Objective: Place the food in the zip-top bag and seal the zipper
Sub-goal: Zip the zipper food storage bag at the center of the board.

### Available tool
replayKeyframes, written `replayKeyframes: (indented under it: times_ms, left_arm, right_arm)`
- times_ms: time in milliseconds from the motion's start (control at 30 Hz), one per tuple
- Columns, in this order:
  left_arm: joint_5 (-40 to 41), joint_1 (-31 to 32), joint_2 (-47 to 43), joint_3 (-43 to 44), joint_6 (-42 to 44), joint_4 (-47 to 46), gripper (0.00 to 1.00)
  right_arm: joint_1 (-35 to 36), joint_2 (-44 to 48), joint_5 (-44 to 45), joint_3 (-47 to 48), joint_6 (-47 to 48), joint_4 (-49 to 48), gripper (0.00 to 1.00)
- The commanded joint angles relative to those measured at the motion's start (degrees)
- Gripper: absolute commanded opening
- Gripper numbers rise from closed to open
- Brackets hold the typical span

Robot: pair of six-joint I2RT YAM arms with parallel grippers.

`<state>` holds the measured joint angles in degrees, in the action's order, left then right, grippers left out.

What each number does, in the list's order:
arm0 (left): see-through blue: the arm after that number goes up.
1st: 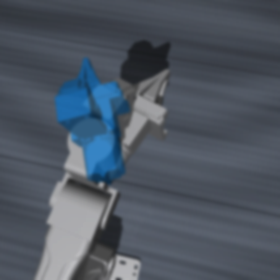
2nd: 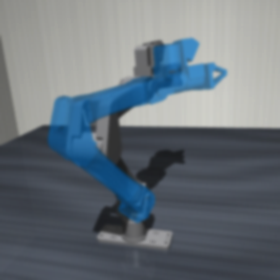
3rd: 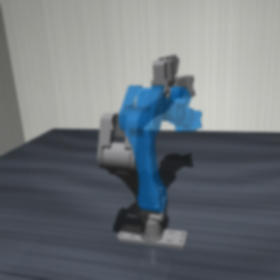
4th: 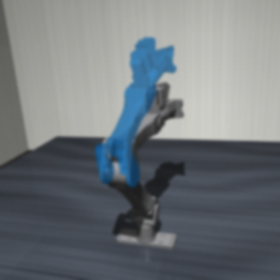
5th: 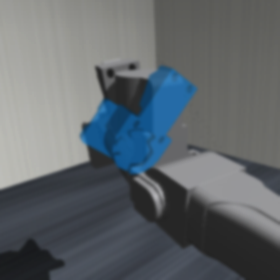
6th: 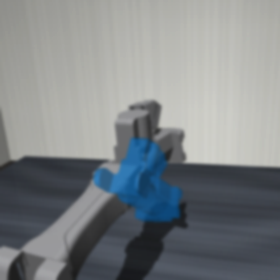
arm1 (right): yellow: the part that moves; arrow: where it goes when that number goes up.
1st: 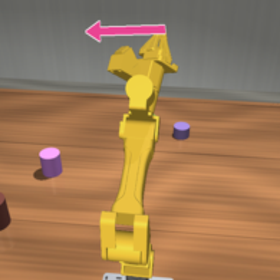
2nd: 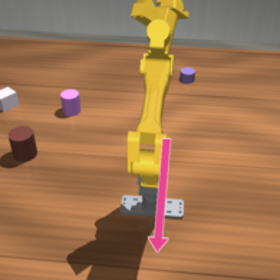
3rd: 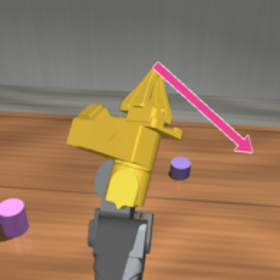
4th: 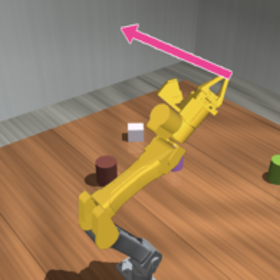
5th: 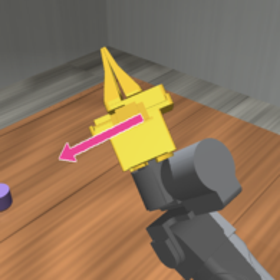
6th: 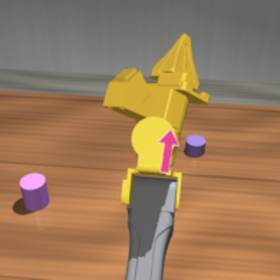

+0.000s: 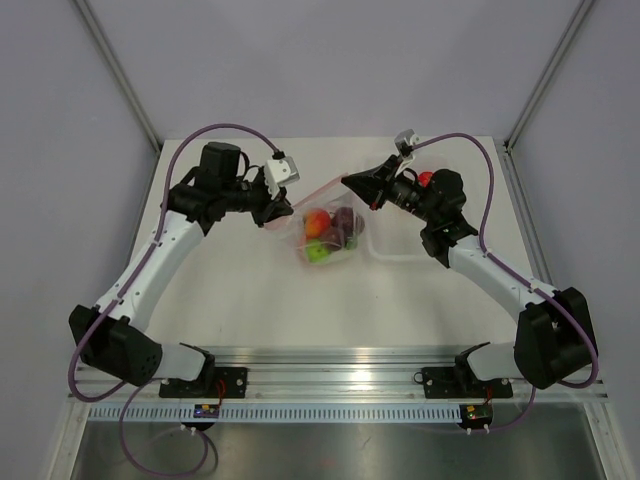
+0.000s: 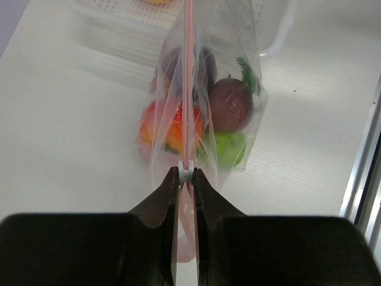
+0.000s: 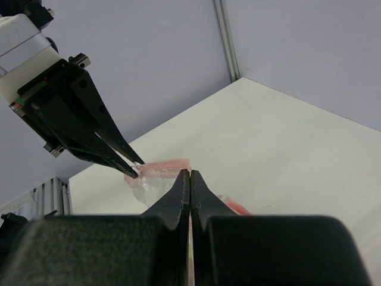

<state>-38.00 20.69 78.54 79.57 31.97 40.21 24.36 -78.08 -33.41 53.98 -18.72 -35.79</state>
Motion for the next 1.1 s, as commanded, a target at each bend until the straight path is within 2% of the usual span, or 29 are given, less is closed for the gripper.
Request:
replayKeyframes:
  times_ms: [0, 300, 767, 1067]
  left_arm:
    - [3.98, -1.88, -2.95, -2.75, -1.2, 1.81, 0.0]
    - [4.07, -3.9, -4.8, -8.99, -2.96, -2.41, 0.0]
    - [3.02, -6.62, -3.4, -11.01, -4.81, -5.14, 0.0]
    - [1.79, -7.24, 1.17, -11.28, -7.18, -6.63, 0.0]
  right_arm:
    - [-0.54, 1.97, 7.03, 0.61, 0.44, -8.42, 0.0]
    - [-0.54, 1.36, 9.59, 1.04, -0.26, -9.21, 0.0]
    - [-0.63, 1.97, 13.63, -0.19, 0.7, -9.56, 0.0]
    - [-0.54, 1.71, 14.43, -0.36, 0.0, -10.18, 0.0]
